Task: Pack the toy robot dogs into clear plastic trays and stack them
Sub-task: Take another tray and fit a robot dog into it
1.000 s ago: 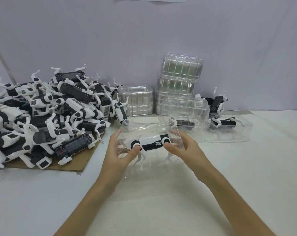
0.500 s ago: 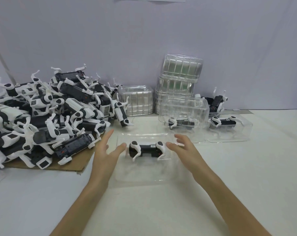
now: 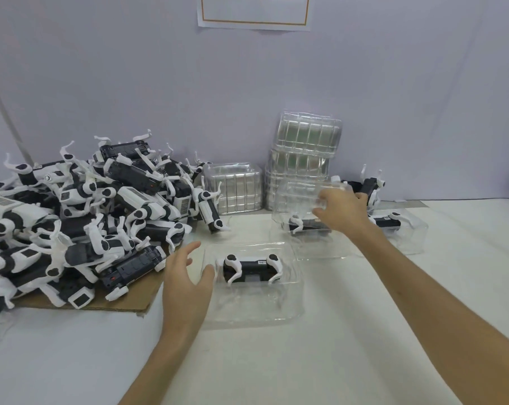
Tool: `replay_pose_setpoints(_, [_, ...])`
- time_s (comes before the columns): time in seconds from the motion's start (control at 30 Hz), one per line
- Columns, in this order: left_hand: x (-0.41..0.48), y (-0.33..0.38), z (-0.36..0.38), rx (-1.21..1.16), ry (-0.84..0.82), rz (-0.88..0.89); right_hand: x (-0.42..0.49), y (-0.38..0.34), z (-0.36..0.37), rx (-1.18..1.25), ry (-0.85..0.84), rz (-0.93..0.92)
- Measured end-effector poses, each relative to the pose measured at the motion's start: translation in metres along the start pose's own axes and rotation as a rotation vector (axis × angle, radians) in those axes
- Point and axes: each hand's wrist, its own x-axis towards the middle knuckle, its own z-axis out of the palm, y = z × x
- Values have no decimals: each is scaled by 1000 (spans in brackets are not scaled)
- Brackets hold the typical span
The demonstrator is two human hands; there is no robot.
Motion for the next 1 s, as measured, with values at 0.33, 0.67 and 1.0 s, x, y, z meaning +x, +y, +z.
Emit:
replay_pose_setpoints(0.33, [-4,20,-7,-414,-31,161,-69,-37,-22,791,366,-357])
replay_pose_setpoints(0.67, [-8,29,-6,-456,-246,150,-133,-73,19,654,468,-615])
replay_pose_setpoints(1.0, [-6,25,-10,-331,28,312,-139,-77,21,723,230,-631])
